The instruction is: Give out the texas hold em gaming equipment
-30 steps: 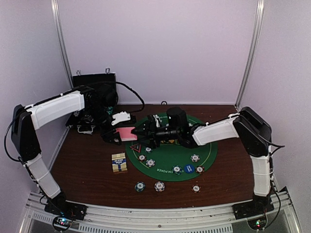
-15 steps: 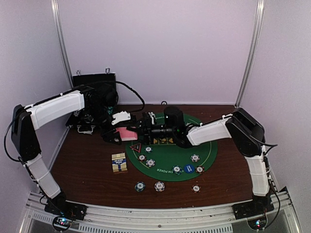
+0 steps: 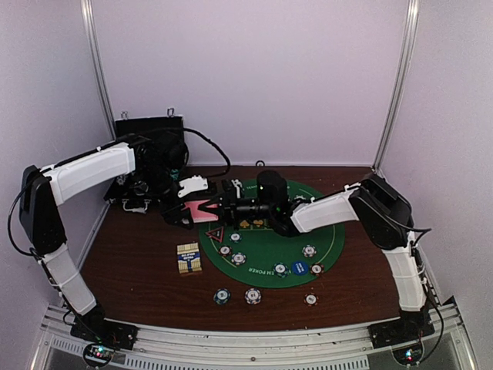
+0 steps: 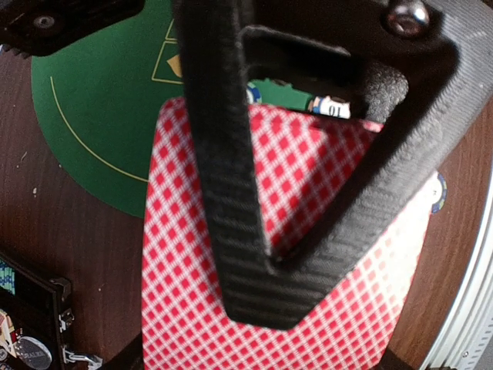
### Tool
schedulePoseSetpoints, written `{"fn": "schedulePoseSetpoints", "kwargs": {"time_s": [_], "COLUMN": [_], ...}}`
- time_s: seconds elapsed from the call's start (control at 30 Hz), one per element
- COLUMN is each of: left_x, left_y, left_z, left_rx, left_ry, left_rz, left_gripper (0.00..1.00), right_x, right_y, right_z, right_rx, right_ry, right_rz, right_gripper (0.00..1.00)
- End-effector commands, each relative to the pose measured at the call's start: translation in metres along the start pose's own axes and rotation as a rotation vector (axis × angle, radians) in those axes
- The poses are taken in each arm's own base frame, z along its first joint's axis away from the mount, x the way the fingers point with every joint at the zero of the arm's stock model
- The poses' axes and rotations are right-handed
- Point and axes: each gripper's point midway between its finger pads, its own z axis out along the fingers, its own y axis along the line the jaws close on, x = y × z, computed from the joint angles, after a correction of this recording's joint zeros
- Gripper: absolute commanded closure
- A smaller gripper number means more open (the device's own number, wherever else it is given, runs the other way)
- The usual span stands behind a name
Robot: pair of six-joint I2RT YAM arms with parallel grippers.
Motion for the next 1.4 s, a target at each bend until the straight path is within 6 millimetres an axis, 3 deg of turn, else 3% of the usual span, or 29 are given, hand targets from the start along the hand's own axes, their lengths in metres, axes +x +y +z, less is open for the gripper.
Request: {"fn": "schedulePoseSetpoints", "kwargs": {"time_s": [0.0,0.03,0.07,0.13,0.3,0.53,0.83,1.1,1.3,1.37], "left_x": [-0.016,-0.016,-0.018,-0.021,-0.032,-0.034,-0.038,-0.035,-0.039,-0.041], "left_y": [0.008,0.008,0.008,0.005,-0.012,-0.021,0.0,0.002,0.003,0.003], "left_z": [-0.006,-0.007,-0.008,-0.011,-0.021,-0.012,-0.005,0.004,-0.001,-0.003], "left_rx": [-0.033,-0.036,-0.037,-0.03,0.036,0.097,0.027,0.019,0.007,0.002], "left_ry": [-0.038,-0.042,-0.051,-0.071,-0.153,-0.173,-0.15,-0.119,-0.134,-0.139], "left_rz": [-0.004,-0.004,-0.003,0.004,0.059,0.109,0.131,0.142,0.146,0.152], "left_gripper": [0.48,0.23,0.06,0.03,0.02,0.03,0.05,0.1,0.3,0.39], "right_x": [0.002,0.003,0.002,0.002,0.003,0.002,0.004,0.005,0.006,0.006], "right_y": [0.01,0.009,0.01,0.01,0.013,0.021,0.025,0.028,0.023,0.018], "right_z": [0.005,0.006,0.005,0.005,0.006,0.007,0.007,0.008,0.008,0.008], "right_rx": [-0.048,-0.047,-0.047,-0.049,-0.058,-0.076,-0.094,-0.109,-0.099,-0.088], "right_ry": [0.019,0.019,0.019,0.02,0.029,0.033,0.038,0.049,0.054,0.053], "right_rz": [-0.024,-0.02,-0.019,-0.017,-0.02,-0.025,-0.018,-0.015,-0.006,-0.002], "right_gripper": [0.94,0.96,0.99,1.0,1.0,1.0,1.0,1.0,0.99,0.91]}}
